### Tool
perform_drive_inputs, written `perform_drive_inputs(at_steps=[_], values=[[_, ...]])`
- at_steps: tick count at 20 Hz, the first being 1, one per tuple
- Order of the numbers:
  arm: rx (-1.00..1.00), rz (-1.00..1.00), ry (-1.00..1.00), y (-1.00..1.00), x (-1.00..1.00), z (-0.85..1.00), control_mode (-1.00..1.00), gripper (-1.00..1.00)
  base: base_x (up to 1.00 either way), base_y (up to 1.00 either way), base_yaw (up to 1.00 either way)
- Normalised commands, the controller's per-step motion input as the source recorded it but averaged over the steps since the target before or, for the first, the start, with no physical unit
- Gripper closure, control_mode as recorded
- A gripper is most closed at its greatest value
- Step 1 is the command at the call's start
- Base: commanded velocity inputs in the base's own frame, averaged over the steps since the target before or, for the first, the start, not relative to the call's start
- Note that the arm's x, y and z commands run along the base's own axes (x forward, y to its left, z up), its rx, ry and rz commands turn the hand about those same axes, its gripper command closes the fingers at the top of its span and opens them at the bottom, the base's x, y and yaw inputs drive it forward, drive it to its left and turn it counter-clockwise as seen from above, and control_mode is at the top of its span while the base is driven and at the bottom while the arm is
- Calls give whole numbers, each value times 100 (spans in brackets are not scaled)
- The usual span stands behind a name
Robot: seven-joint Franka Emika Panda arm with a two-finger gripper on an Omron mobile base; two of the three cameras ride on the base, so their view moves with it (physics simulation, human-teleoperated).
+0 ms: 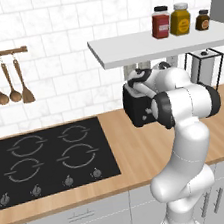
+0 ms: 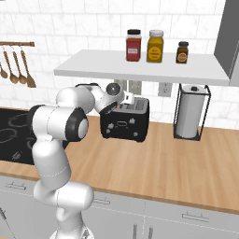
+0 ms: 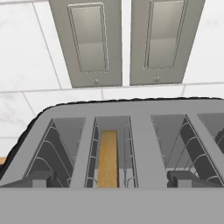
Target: Start the toaster. Once the lever pops up, take the bread to the plate on the dining counter.
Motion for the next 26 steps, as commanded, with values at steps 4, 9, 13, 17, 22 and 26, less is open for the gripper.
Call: perform_drive_inputs(at_steps=[4, 9, 13, 17, 22, 26], values=[[0, 0, 0, 0, 0, 0, -100, -100, 0, 0, 0], [0, 0, 0, 0, 0, 0, -100, -100, 0, 0, 0], [0, 0, 0, 0, 0, 0, -100, -100, 0, 0, 0], [0, 0, 0, 0, 0, 0, -100, -100, 0, 0, 0], [0, 0, 0, 0, 0, 0, -100, -100, 0, 0, 0], [0, 0, 0, 0, 0, 0, -100, -100, 0, 0, 0]])
